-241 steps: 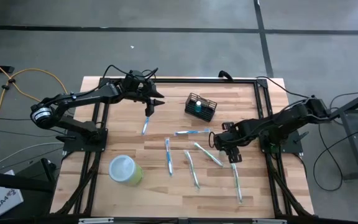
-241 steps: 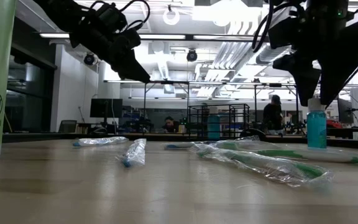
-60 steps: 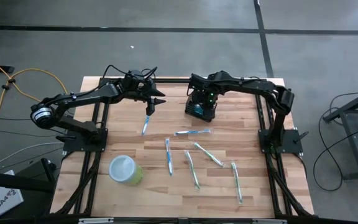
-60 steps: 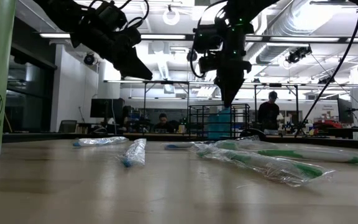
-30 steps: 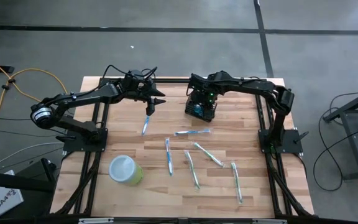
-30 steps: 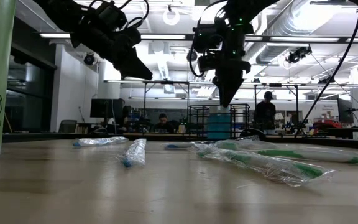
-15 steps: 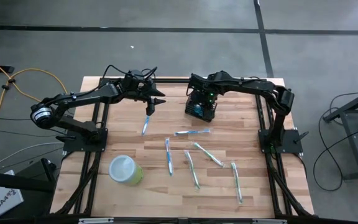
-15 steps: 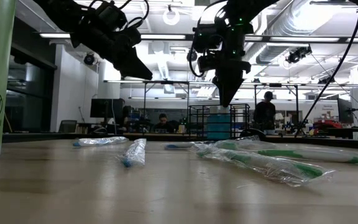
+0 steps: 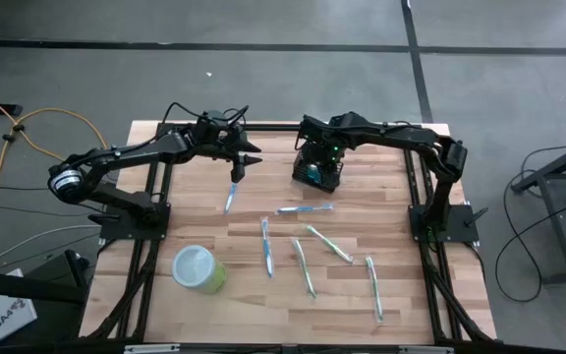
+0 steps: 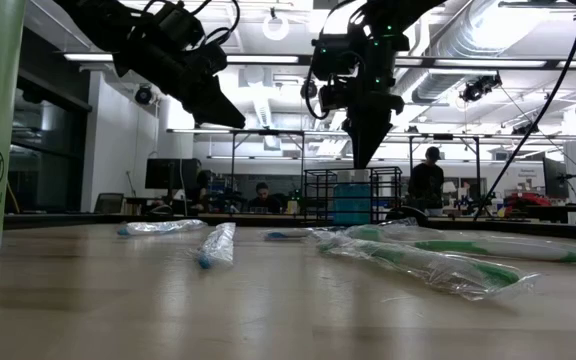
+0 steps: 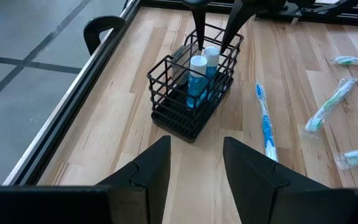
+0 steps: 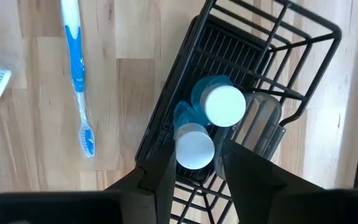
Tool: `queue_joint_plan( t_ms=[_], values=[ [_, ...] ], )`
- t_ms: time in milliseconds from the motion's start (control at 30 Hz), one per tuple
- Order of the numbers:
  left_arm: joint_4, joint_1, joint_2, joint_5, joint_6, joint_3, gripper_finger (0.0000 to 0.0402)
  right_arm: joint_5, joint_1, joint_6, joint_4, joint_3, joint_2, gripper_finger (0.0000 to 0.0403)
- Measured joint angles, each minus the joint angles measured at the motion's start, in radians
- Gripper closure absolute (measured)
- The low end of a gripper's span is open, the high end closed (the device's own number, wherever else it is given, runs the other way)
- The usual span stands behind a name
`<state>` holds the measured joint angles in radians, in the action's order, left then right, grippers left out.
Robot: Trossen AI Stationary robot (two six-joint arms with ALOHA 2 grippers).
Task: Pick & Place toothbrushing station
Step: Put the blue mouthwash into the middle section of the black mesh organizer, then put the top green toothbrush into the left section of the black mesh organizer
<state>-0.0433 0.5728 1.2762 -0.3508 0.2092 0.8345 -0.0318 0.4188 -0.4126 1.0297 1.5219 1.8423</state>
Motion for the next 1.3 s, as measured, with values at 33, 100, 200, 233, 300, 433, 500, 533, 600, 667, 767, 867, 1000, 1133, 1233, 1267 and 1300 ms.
queue_joint_plan(
  t_ms=[33,100,200,233,300,433,500,533,600,667,767,867,1000,1133,1233,1267,1300],
  values=[
    [0.0,0.0,0.0,0.0,0.0,0.0,0.0258,-0.003,0.0,0.0,0.002,0.0,-0.004,0.028],
    [0.0,0.0,0.0,0.0,0.0,0.0,0.0258,-0.008,0.0,0.0,0.008,0.001,-0.012,0.028],
    [0.0,0.0,0.0,0.0,0.0,0.0,0.0258,-0.01,0.0,0.0,0.008,0.006,-0.021,0.028],
    [0.0,0.0,0.0,0.0,0.0,0.0,0.0258,-0.013,0.0,0.0,0.014,0.006,-0.025,0.028],
    [0.0,0.0,0.0,0.0,0.0,0.0,0.0257,-0.014,-0.003,0.0,0.009,0.006,-0.033,0.028],
    [0.0,0.0,0.0,0.0,0.0,0.0,0.0258,-0.015,-0.006,0.0,0.01,0.006,-0.045,0.028],
    [0.0,0.0,0.0,0.0,0.0,0.0,0.0257,-0.02,-0.007,0.008,0.011,0.006,-0.048,0.028],
    [0.0,0.0,0.0,0.0,0.0,0.0,0.0257,-0.028,-0.007,0.016,0.013,0.006,-0.048,0.028],
    [0.0,0.0,0.0,0.0,0.0,0.0,0.0257,-0.05,-0.007,0.03,0.02,0.006,-0.047,0.028],
    [0.0,0.0,0.0,0.0,0.0,0.0,0.0257,-0.093,-0.007,0.041,0.031,0.006,-0.047,0.028],
    [0.0,0.0,0.0,0.0,0.0,0.0,0.0257,-0.153,-0.007,0.047,0.049,0.006,-0.051,0.028],
    [0.0,0.0,0.0,0.0,0.0,0.0,0.0257,-0.149,-0.018,0.06,0.056,0.006,-0.064,0.028],
    [0.0,0.0,0.0,0.0,0.0,0.0,0.0257,-0.12,-0.041,0.068,0.062,0.006,-0.093,0.028],
    [0.0,0.0,0.0,0.0,0.0,0.0,0.0258,-0.076,-0.087,0.077,0.06,0.006,-0.13,0.028],
    [0.0,0.0,0.0,0.0,0.0,0.0,0.0258,-0.043,-0.13,0.122,0.063,0.006,-0.148,0.028],
    [0.0,0.0,0.0,0.0,0.0,0.0,0.0257,-0.029,-0.147,0.147,0.063,0.006,-0.15,0.028],
    [0.0,0.0,0.0,0.0,0.0,0.0,0.0257,-0.017,-0.162,0.173,0.069,0.006,-0.15,0.028]
  ],
)
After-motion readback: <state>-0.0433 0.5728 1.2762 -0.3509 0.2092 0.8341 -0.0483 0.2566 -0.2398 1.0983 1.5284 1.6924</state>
